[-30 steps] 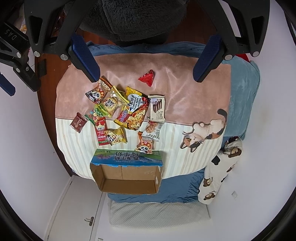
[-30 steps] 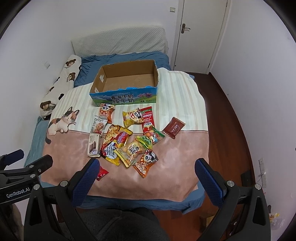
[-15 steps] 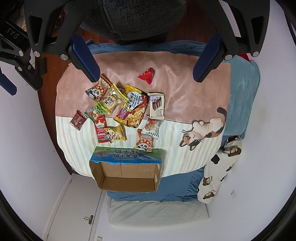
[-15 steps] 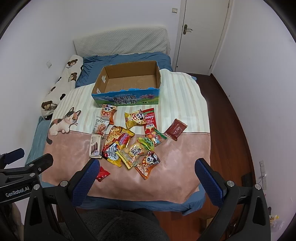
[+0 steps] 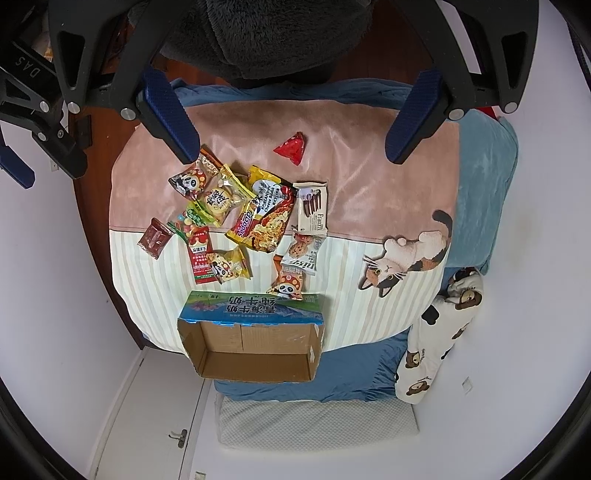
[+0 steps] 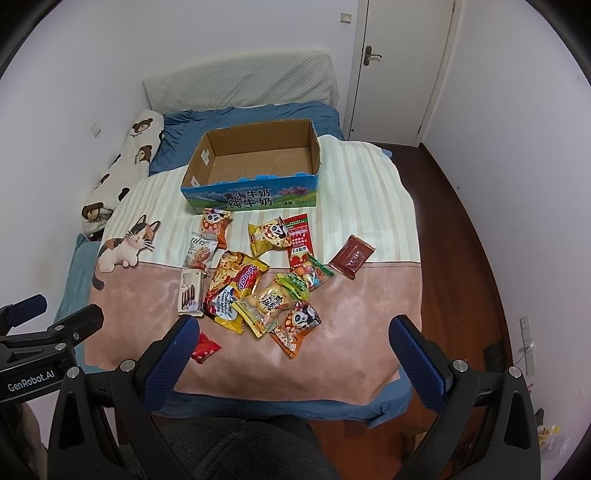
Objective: Organize snacks
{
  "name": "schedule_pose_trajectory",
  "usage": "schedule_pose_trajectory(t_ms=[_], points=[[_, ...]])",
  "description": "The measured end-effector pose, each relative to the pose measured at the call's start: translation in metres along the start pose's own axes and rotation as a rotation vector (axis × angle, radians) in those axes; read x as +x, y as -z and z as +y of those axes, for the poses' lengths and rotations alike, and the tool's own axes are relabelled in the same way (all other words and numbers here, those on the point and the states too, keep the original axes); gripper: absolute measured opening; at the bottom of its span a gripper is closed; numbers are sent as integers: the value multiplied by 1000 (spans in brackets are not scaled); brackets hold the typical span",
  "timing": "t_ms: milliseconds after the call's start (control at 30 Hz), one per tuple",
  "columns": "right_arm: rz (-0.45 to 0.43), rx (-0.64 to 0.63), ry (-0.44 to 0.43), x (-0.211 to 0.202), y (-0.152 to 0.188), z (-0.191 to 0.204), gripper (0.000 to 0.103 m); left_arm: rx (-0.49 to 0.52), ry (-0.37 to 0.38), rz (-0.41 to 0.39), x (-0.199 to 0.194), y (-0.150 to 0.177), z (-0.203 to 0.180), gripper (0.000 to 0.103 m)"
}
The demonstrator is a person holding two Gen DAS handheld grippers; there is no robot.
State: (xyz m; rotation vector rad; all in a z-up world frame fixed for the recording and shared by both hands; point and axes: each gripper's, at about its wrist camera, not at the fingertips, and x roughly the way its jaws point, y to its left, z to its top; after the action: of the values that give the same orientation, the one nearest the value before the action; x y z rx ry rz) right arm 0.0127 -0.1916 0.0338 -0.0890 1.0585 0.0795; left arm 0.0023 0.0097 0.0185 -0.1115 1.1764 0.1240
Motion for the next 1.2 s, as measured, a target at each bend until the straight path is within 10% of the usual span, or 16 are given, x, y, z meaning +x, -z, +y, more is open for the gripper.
schedule_pose_trajectory(t_ms=[900, 1200], points=[[-12, 20, -8, 9, -13, 3, 103, 6, -4, -15, 4, -10, 2, 103], [69, 115, -31, 77, -22, -7, 103, -25, -76, -2, 67, -26, 14, 103]])
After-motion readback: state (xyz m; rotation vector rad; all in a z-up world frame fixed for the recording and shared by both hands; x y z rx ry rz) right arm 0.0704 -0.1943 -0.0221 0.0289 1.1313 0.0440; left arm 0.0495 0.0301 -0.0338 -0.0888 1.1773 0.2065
